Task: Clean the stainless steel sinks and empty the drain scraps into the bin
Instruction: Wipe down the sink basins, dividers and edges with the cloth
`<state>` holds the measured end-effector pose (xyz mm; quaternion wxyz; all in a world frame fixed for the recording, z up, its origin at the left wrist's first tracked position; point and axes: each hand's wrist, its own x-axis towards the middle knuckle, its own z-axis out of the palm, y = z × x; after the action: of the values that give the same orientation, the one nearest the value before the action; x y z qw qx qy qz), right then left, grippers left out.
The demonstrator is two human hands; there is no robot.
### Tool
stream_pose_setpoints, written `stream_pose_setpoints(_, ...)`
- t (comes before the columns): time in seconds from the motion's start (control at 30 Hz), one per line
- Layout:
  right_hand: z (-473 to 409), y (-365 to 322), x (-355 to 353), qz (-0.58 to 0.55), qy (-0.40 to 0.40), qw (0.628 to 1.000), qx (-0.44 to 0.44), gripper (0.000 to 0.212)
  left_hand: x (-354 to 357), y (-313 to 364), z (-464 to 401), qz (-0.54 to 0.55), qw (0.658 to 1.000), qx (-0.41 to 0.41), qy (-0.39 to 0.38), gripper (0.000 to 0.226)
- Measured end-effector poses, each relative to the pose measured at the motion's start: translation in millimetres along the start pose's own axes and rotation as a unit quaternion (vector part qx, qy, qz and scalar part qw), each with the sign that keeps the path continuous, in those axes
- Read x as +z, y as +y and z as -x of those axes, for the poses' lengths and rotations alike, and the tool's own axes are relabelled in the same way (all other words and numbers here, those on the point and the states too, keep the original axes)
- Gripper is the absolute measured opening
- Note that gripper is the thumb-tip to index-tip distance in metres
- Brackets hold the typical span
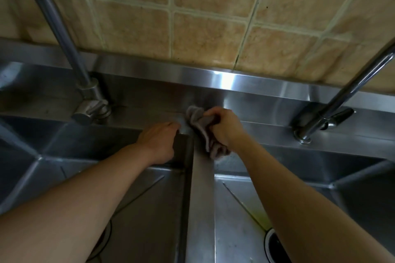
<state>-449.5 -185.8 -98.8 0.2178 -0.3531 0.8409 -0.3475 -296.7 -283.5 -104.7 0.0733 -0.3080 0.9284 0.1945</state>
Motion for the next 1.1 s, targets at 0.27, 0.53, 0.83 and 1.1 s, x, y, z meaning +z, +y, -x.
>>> stream_pose_setpoints(0.27,16,-9,-28,-0.172,0.267,0.948,-0.027,0.034,-12,-5,5,0.036,0.999,-0.001,-0.018,0.059)
stream_pose_setpoints(0.53,29,33,5,0.089,0.182,0.97,0.132,0.055,-12,-15,1,0.054,0.998,0.031,0.014,0.049)
stream_pose_setpoints(0.83,16,45,18,0.27,0.079,0.957,-0.071,0.041,-8,-18,-4,0.005,0.999,0.044,0.025,0.06)
stream_pose_setpoints(1.1,14,105,-59,0.247,0.193,0.945,0.095,0.037,0,-12,-10,-0.02,0.998,0.043,0.039,0.055)
